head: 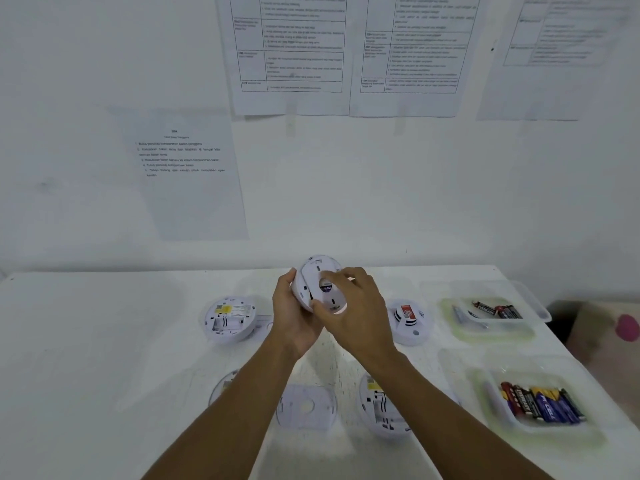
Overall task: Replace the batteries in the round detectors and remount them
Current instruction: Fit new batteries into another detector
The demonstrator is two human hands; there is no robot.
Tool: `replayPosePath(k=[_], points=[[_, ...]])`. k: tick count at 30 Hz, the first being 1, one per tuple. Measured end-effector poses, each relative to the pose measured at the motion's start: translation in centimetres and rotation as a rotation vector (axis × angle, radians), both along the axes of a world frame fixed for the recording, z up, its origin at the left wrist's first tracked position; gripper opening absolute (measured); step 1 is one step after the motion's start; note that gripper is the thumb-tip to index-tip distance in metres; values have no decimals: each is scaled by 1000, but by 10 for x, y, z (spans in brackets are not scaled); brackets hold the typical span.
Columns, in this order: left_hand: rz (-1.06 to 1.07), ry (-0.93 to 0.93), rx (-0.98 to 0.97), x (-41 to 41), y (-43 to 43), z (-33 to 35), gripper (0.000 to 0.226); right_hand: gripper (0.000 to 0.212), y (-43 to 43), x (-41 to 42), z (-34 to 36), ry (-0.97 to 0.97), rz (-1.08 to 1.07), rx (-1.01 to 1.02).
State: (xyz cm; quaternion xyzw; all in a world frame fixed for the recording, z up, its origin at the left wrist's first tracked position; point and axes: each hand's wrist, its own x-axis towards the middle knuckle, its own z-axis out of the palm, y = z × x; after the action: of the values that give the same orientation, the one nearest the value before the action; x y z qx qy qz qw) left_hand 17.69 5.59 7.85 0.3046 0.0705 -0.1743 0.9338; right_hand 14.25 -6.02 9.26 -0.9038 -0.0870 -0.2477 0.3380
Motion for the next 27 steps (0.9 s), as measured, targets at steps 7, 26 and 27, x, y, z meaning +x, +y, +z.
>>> replayPosePath(k=[7, 26, 27], points=[[-8, 9, -51, -4, -3, 3, 56, 37, 2, 2, 3, -15, -15, -18], [16, -28, 41, -4, -10, -9, 53, 33, 7, 3, 7, 99, -131, 58], [20, -32, 42, -4, -10, -10, 52, 34, 7, 2, 7, 107, -141, 72]])
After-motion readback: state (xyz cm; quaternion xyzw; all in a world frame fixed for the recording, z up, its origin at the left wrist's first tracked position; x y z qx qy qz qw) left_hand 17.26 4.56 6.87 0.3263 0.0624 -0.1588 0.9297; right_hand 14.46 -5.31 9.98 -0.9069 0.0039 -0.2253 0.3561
